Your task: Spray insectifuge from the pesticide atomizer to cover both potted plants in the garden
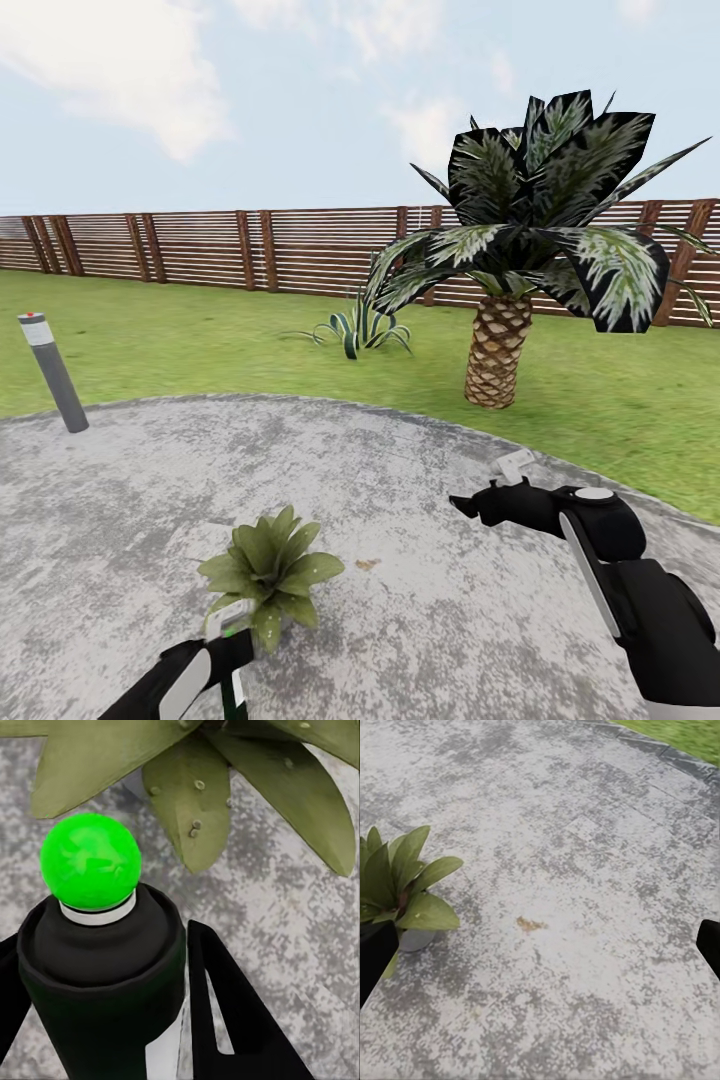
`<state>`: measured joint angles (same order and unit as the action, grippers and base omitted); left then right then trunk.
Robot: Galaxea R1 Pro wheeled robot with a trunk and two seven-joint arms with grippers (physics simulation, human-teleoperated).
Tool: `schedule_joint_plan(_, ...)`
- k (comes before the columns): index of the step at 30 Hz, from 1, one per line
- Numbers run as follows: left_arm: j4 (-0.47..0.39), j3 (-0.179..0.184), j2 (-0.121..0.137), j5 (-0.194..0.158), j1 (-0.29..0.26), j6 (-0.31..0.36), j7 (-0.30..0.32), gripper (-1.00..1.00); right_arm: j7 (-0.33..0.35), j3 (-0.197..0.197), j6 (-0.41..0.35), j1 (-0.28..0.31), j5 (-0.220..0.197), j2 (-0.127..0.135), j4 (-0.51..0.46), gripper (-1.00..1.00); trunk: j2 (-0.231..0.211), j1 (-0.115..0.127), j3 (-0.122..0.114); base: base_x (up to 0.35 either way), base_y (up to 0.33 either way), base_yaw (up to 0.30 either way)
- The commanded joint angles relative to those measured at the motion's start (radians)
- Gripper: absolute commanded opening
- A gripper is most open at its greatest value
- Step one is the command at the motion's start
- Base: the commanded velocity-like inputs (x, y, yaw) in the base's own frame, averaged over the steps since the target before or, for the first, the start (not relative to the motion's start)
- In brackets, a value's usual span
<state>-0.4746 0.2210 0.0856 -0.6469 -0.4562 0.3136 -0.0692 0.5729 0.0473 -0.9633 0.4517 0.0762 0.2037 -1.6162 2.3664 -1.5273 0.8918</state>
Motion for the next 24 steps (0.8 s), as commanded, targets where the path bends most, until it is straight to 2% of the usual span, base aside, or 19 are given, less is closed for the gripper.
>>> schedule_joint_plan(1, -0.002, 0.007, 0.003, -0.012, -0.001, 0.001, -0.016, -1.0, 0.007, 0.001, -0.003, 0.001, 0.008, 0.0, -0.001, 1.0, 0.0, 0.0, 0.001, 0.0, 0.0, 0.0)
schedule_joint_plan(4, -0.002, 0.0, 0.021, -0.019, -0.001, -0.002, -0.021, -1.0, 0.007, 0.002, -0.003, 0.001, 0.008, 0.0, -0.001, 1.0, 0.0, 0.0, 0.001, 0.0, 0.0, 0.0)
schedule_joint_plan(6, -0.002, -0.024, 0.033, -0.022, -0.001, 0.0, -0.014, -1.0, 0.007, 0.002, -0.003, 0.001, 0.008, 0.0, -0.001, 1.0, 0.0, 0.0, 0.001, 0.0, 0.0, 0.0)
schedule_joint_plan(9, -0.002, -0.048, 0.056, -0.024, -0.002, 0.016, 0.029, -1.0, 0.006, 0.001, -0.003, 0.001, 0.008, 0.001, -0.001, 1.0, 0.0, 0.0, 0.001, 0.0, 0.0, 0.0)
schedule_joint_plan(14, -0.002, -0.056, 0.094, -0.023, -0.02, 0.066, 0.071, -1.0, 0.007, 0.001, -0.003, 0.001, 0.008, 0.0, -0.001, 1.0, 0.0, 0.0, 0.001, 0.0, 0.0, 0.0)
schedule_joint_plan(18, -0.001, -0.054, 0.101, -0.014, -0.041, 0.105, 0.077, -1.0, 0.006, 0.002, -0.003, 0.001, 0.008, 0.0, -0.001, 1.0, 0.0, 0.0, 0.001, 0.0, 0.0, 0.0)
schedule_joint_plan(22, 0.021, -0.044, 0.102, -0.01, -0.047, 0.112, 0.078, -1.0, 0.007, 0.001, -0.003, 0.001, 0.008, 0.0, -0.001, 1.0, 0.0, 0.0, 0.001, 0.0, 0.0, 0.0)
schedule_joint_plan(24, 0.073, -0.042, 0.103, 0.02, -0.048, 0.112, 0.078, -1.0, 0.006, 0.0, -0.003, 0.001, 0.008, 0.0, -0.001, 1.0, 0.0, 0.0, 0.001, 0.0, 0.0, 0.0)
